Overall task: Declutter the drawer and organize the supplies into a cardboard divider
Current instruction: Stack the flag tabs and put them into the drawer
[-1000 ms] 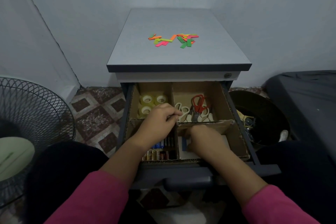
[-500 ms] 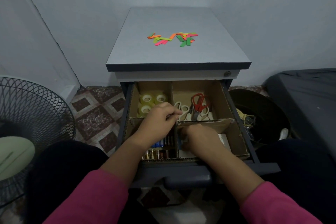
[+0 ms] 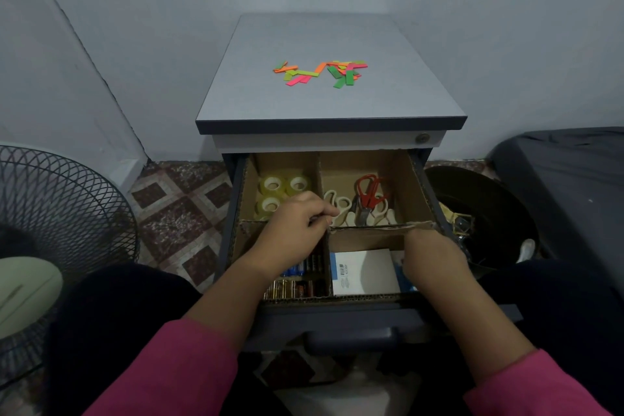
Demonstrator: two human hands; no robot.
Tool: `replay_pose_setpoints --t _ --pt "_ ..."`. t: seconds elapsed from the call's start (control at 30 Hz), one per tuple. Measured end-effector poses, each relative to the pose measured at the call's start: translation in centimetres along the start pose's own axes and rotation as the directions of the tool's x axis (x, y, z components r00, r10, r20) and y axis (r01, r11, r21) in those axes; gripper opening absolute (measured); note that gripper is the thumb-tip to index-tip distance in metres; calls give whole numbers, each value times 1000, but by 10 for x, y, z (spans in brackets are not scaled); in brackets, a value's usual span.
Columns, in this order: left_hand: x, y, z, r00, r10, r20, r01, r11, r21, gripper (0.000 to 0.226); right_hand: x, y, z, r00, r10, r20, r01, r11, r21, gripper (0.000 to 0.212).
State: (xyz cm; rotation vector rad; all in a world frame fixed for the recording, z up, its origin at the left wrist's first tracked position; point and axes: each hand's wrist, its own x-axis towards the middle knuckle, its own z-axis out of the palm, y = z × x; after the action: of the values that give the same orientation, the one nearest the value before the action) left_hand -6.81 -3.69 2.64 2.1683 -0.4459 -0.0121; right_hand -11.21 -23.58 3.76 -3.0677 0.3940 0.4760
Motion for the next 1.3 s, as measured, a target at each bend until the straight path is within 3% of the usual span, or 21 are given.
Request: replay_pose_setpoints --t 0.3,0.37,0.5,0.7,0.93,1.3 --pt "-2 -1 -1 1000 -7 0 7 1000 -23 19 2 -2 -1 999 25 32 -26 999 25 20" --pt "-2 -1 -1 1000 -3 2 3 1000 -17 19 5 -10 -5 995 17 99 -23 998 66 25" --pt "-2 0 0 1000 0 4 0 1000 -16 19 4 -23 -4 992 -57 116 33 979 199 23" --pt "-3 0 -1 1000 -7 8 7 1000 -17 19 -6 -17 -8 968 -181 175 163 980 110 32" --pt "-2 -1 0 1000 6 5 -6 1000 5 19 -3 -39 1 942 -319 102 305 943 134 29" --pt "0 -4 2 1000 17 0 -17 1000 18 19 -2 -44 8 928 -372 -18 372 928 14 30"
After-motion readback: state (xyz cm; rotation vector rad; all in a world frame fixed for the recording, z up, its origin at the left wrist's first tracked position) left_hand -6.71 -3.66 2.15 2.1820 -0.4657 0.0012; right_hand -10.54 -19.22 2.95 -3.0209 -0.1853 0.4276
